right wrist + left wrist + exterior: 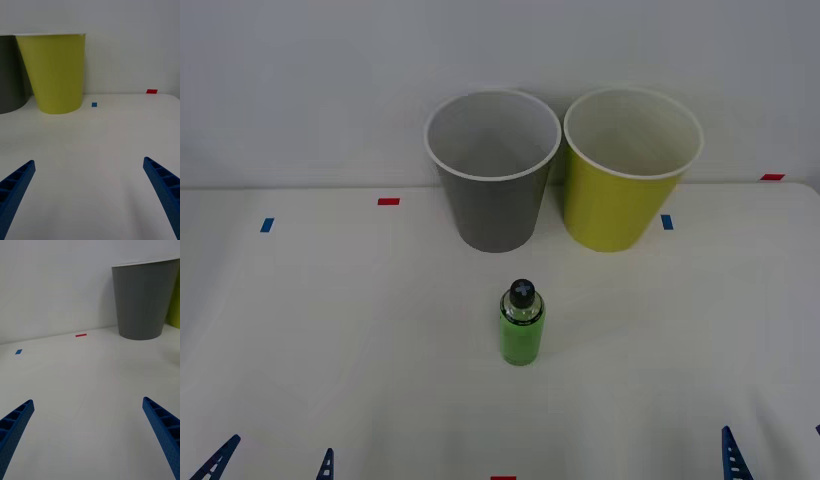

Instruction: Put cans in the gray bin and PET bottles in the light green bin.

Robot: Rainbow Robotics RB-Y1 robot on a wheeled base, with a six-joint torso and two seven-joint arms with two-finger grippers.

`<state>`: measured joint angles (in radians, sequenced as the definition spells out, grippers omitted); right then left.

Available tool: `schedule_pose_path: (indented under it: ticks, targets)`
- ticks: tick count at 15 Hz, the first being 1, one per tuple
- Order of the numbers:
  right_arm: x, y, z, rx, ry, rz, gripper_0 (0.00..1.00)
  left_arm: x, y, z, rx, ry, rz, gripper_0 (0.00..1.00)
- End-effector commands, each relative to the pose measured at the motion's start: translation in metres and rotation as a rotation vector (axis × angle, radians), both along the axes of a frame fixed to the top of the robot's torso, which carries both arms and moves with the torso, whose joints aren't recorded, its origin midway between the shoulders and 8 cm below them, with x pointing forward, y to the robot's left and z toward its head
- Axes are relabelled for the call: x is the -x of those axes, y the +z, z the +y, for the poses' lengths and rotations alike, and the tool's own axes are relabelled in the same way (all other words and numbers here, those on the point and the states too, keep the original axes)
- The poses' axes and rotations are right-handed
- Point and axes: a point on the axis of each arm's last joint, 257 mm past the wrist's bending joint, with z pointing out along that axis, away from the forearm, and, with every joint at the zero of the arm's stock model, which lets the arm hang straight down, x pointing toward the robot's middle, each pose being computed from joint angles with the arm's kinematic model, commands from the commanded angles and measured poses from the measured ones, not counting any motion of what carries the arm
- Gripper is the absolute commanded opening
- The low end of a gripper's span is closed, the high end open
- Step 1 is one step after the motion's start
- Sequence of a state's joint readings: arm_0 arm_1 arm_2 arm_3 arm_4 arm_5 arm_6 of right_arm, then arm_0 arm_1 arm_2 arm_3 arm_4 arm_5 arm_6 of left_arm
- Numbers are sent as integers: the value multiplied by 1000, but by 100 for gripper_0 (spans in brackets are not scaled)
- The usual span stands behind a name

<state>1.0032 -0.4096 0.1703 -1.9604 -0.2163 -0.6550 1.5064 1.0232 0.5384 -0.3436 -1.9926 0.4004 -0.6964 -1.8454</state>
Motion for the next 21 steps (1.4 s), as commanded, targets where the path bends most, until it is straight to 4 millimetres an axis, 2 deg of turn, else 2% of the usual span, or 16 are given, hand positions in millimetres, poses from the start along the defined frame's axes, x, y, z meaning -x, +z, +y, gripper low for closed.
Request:
schedule_pose_path:
  ticks: [1, 21]
  targets:
    - [0, 0, 0, 0, 0, 0, 100, 0, 0, 0, 0, 0, 0, 100]
    - [0, 0, 0, 0, 0, 0, 100, 0, 0, 0, 0, 0, 0, 100]
